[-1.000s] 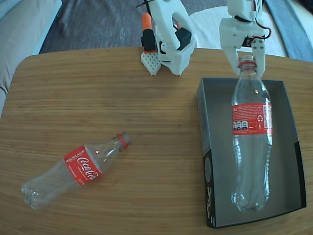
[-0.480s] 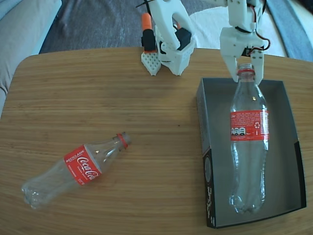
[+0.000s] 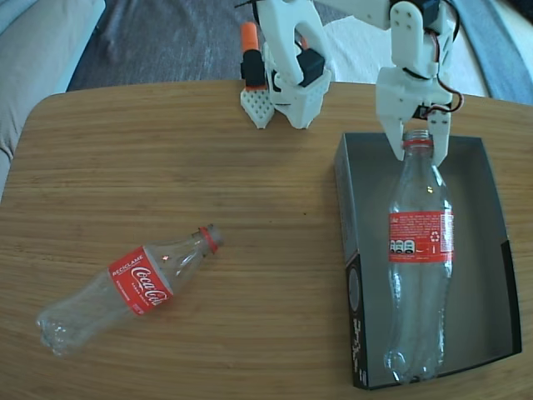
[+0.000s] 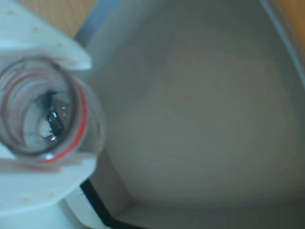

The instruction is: Grasp the bottles and put them in the box.

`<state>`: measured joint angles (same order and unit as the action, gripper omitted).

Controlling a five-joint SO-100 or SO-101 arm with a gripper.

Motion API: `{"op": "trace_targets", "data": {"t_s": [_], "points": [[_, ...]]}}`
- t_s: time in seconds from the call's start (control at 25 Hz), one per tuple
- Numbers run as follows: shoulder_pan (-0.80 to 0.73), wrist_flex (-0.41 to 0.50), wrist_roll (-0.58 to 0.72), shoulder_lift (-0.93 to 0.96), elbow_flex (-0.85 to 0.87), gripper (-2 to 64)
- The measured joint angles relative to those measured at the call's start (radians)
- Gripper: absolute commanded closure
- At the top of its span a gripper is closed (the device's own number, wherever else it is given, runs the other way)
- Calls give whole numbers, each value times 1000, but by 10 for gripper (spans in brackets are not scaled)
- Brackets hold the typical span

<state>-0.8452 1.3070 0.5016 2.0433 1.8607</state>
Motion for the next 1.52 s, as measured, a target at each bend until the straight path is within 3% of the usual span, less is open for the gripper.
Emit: {"op": "trace_targets", "data": {"t_s": [0.92, 1.52], "points": [[8, -5, -15, 0, 40, 618], [6, 26, -15, 146, 133, 618]]}}
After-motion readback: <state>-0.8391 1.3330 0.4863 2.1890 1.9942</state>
